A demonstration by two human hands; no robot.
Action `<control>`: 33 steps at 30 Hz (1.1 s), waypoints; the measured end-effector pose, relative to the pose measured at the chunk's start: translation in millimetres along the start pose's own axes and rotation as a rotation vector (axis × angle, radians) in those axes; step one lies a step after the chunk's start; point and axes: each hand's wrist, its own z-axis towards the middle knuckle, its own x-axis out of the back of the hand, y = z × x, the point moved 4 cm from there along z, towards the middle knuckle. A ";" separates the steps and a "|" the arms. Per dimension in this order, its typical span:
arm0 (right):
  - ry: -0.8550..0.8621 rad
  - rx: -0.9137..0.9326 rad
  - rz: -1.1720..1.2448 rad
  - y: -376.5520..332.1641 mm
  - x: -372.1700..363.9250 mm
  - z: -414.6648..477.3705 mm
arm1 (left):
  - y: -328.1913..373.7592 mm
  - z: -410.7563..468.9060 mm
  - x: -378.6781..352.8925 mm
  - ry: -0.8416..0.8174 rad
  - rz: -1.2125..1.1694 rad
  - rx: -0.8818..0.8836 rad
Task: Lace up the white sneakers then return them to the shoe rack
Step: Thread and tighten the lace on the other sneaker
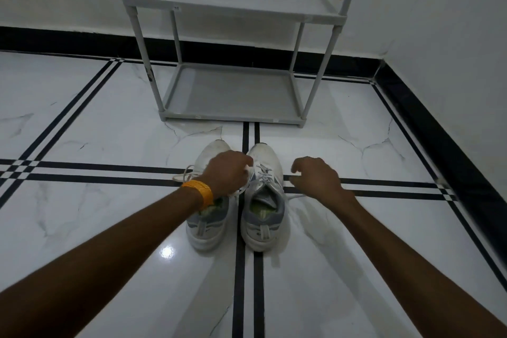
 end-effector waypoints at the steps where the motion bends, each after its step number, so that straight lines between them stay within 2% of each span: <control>1: -0.068 0.014 0.077 -9.6 -5.3 -2.3 | 8.8 0.3 -10.0 -0.079 -0.065 -0.012; 3: -0.196 0.009 0.196 -20.5 -19.9 -6.6 | 16.5 0.1 -25.8 -0.157 -0.126 0.019; 4: -0.200 0.007 0.221 -21.1 -24.6 -7.6 | 17.0 0.5 -31.4 -0.161 -0.156 0.047; 8: -0.031 0.020 0.294 -15.0 -25.7 -7.5 | 12.5 -0.9 -32.8 -0.138 -0.269 0.074; 13: 0.052 0.146 0.308 -14.9 -23.3 -11.1 | 2.8 -3.9 -18.4 -0.042 -0.485 0.084; 17: 0.184 0.132 0.122 6.5 -18.0 -12.4 | -8.7 -3.6 -17.8 -0.093 -0.365 0.146; 22: 0.111 0.045 0.067 17.2 -31.9 -13.6 | -14.2 0.2 -24.3 -0.185 -0.222 0.219; 28: 0.099 0.086 0.003 13.8 -37.5 -11.5 | -9.2 -8.5 -28.3 -0.180 -0.166 0.198; 33: 0.087 0.091 -0.028 14.2 -40.0 -14.5 | -8.4 -4.5 -24.1 -0.188 -0.147 0.272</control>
